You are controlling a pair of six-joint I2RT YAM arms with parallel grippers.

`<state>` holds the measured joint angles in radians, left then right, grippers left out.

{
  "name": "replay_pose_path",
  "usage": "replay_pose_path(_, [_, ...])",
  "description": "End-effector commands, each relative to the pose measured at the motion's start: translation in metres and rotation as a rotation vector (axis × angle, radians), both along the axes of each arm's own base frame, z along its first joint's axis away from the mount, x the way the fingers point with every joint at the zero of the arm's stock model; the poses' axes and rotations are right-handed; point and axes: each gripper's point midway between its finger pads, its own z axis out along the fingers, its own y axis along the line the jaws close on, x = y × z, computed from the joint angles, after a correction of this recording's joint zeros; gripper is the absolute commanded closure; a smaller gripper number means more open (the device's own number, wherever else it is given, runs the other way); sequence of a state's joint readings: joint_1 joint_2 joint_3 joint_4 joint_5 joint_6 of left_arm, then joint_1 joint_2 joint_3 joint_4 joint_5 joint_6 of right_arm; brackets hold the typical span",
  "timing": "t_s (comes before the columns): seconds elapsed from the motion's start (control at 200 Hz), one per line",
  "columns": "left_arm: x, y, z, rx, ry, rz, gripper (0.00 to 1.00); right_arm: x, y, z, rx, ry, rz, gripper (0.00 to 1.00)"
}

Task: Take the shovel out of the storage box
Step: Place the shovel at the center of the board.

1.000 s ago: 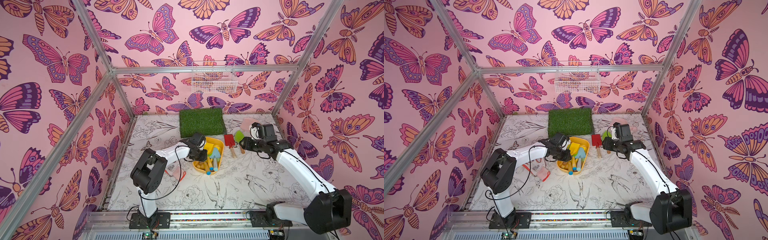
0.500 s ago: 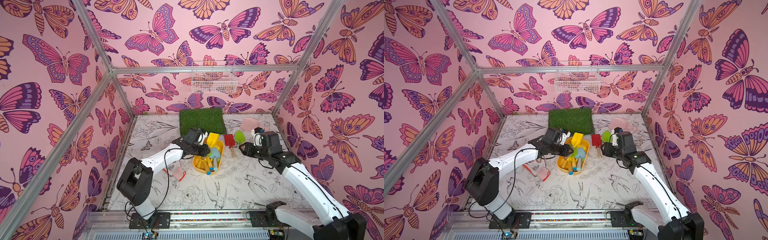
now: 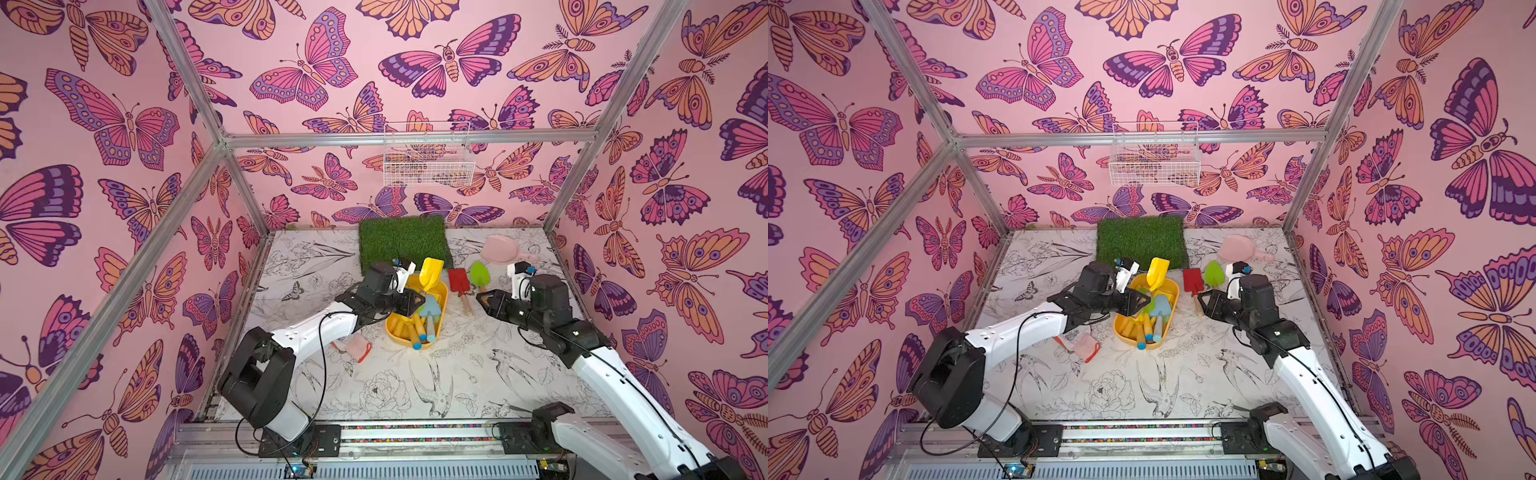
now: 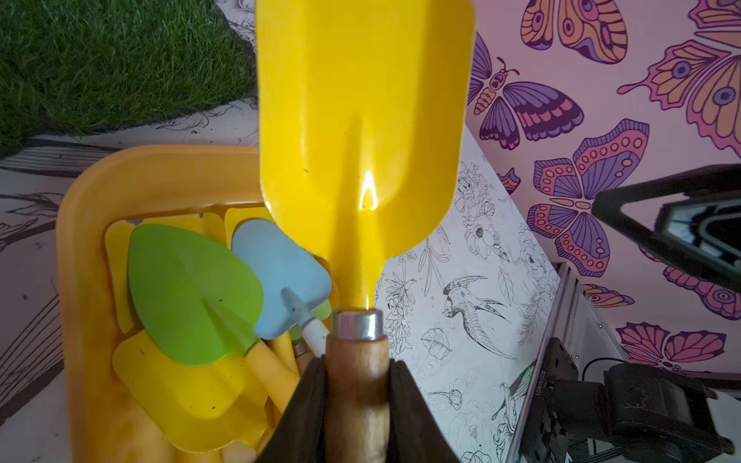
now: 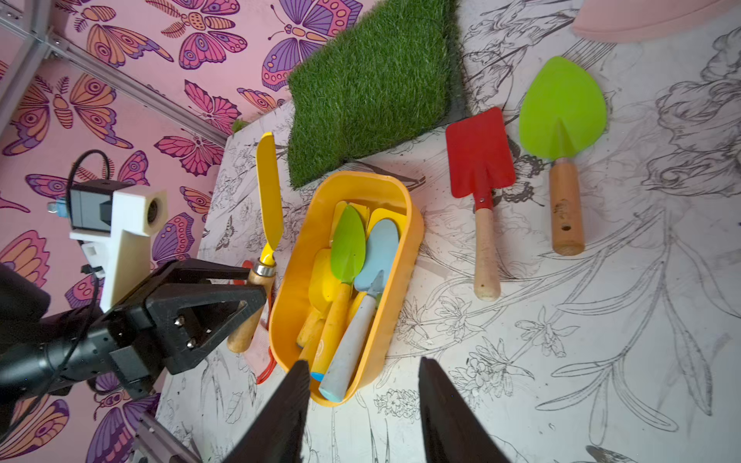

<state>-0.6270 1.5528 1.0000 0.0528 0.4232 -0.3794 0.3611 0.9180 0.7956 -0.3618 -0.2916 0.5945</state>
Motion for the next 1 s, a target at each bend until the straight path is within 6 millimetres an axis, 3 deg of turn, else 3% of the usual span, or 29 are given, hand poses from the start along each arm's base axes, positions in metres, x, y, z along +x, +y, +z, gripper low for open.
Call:
replay_pose_path(0.0, [-0.001,-0.01,0.029,-0.089,-0.091,-0.042,1.0,-0.001,0.01,0.015,0.062,-0.037,0.028,0.51])
replay_pose_path(0.305, [-0.003,-0.027,0.033,-0.128,-0.113,-0.103,1.0,-0.001,0.01,0.019,0.06,-0.041,0.007,0.42])
replay_pose_path(0.991, [-0.012,-0.057,0.032,-0.131,-0.186,-0.215,1.0,0.013,-0.004,0.016,0.1,0.017,-0.168,0.44])
